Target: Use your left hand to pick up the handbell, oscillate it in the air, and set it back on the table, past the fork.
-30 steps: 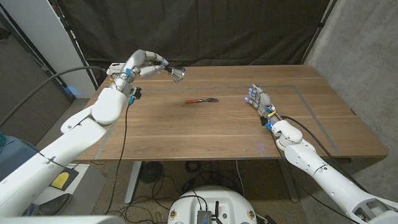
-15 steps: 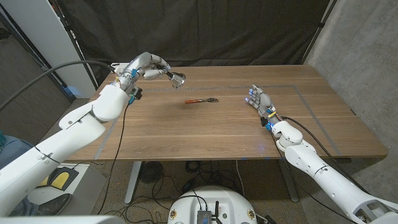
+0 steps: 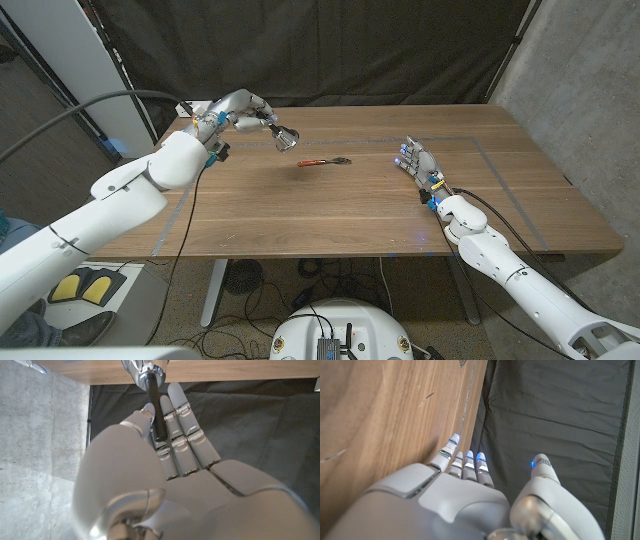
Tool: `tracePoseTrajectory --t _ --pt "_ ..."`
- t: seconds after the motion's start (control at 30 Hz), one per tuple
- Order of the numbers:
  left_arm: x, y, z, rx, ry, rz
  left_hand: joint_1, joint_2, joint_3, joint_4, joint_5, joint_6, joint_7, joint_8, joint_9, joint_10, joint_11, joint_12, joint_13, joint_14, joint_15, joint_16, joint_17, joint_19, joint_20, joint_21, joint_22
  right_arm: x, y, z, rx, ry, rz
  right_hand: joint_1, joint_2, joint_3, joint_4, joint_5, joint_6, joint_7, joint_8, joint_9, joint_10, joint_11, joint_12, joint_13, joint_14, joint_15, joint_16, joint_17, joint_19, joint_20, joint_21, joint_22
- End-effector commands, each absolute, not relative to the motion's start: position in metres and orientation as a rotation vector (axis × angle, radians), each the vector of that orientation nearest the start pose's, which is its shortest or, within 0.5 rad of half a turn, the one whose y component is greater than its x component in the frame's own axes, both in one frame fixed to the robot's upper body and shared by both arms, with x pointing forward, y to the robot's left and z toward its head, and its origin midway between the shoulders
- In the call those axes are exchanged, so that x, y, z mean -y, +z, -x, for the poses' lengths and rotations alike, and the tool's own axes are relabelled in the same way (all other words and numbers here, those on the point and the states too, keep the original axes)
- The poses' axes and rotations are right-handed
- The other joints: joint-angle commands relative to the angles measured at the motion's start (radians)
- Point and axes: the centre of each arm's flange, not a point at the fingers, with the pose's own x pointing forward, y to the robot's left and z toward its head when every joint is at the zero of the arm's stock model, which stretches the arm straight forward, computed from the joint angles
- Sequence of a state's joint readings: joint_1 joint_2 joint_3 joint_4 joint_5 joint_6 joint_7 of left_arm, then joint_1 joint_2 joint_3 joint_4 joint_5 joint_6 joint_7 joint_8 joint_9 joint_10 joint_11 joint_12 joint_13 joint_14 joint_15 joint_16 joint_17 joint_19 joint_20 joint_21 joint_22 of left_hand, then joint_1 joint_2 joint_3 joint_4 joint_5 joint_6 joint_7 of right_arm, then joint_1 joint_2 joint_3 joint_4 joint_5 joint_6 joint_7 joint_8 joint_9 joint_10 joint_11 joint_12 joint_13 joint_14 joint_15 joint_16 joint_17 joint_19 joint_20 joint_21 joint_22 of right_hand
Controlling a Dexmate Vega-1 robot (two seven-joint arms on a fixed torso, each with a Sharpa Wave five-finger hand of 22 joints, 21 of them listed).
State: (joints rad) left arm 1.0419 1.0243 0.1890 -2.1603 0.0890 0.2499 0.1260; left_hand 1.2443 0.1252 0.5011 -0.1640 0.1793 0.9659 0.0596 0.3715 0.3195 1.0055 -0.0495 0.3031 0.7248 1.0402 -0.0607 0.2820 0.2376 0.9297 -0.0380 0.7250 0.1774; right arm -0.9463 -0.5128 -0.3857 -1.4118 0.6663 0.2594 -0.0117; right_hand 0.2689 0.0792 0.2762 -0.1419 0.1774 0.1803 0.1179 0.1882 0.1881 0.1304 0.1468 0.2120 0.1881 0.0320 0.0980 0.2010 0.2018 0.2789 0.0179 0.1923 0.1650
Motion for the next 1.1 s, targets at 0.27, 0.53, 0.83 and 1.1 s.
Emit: tracePoseTrajectory --t 0.27,0.53,0.83,1.1 --pt "-0.265 0.103 -0.487 0.681 0.003 -1.219 0.015 0.006 0.007 0.001 0.010 -0.001 0.006 -0.005 0.009 0.006 -0.001 0.000 0.008 0.104 -0.094 0.005 0.003 -0.003 0.003 0.008 0.001 0.269 -0.067 -0.631 0.549 0.239 -0.083 0.014 0.006 -0.003 0.002 0.001 0.004 0.002 0.003 0.004 0.000 0.003 0.000 0.005 0.005 0.000 0.000 0.004 0.013 0.002 0.000 0.005" --pt "-0.260 0.101 -0.486 0.649 -0.021 -1.275 0.015 0.008 0.009 0.001 0.010 -0.002 0.008 -0.007 0.010 0.006 -0.001 -0.003 0.007 0.100 -0.094 0.003 0.003 -0.008 0.004 0.009 0.001 0.270 -0.067 -0.629 0.560 0.243 -0.086 0.014 0.005 -0.003 0.002 0.001 0.004 0.003 0.003 0.004 0.000 0.005 0.000 0.005 0.007 0.000 0.001 0.003 0.014 0.003 0.000 0.005" --pt "-0.256 0.102 -0.487 0.617 -0.040 -1.328 0.016 0.008 0.010 0.000 0.011 -0.003 0.009 -0.009 0.013 0.006 -0.002 -0.004 0.008 0.100 -0.094 0.003 0.003 -0.009 0.005 0.012 0.001 0.269 -0.064 -0.625 0.581 0.243 -0.086 0.015 0.005 -0.004 0.001 0.001 0.004 0.003 0.004 0.004 0.005 0.007 0.002 0.005 0.009 -0.001 0.001 0.003 0.017 0.003 0.001 0.005" --pt "-0.249 0.099 -0.493 0.606 -0.070 -1.348 0.015 0.008 0.011 0.001 0.011 -0.002 0.010 -0.011 0.014 0.007 0.003 -0.006 0.009 0.098 -0.092 0.003 0.004 -0.012 0.005 0.013 0.001 0.271 -0.064 -0.620 0.601 0.227 -0.072 0.016 0.000 -0.006 0.000 0.001 0.027 -0.010 0.010 0.003 0.037 -0.008 0.011 0.003 0.059 -0.008 0.017 0.003 0.064 0.004 0.015 0.005"
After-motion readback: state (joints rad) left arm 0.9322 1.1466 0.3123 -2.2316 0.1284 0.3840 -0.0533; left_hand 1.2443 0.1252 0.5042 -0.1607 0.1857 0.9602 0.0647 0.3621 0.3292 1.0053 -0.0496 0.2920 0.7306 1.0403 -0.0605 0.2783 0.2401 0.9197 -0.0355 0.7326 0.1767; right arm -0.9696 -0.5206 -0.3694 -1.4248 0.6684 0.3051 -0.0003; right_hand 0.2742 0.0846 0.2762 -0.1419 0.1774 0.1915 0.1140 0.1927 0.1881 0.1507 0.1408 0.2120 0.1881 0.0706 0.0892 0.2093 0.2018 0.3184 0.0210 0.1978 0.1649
